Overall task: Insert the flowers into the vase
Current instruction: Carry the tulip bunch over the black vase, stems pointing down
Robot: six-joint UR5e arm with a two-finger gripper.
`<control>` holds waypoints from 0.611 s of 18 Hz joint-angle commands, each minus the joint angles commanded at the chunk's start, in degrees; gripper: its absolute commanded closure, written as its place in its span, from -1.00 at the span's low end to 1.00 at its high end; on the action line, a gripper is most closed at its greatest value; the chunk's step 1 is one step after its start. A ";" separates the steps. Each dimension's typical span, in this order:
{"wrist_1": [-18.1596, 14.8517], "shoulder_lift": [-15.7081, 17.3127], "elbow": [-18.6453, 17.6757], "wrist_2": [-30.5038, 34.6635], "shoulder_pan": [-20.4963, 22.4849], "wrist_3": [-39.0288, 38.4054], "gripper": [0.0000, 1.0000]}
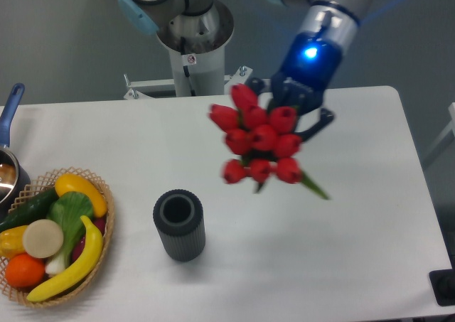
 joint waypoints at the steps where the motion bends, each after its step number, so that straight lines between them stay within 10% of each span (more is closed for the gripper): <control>1: 0.00 0.00 0.00 -1.49 -0.53 0.09 0.26; 11: 0.35 -4.66 1.41 -15.73 -5.02 5.27 0.26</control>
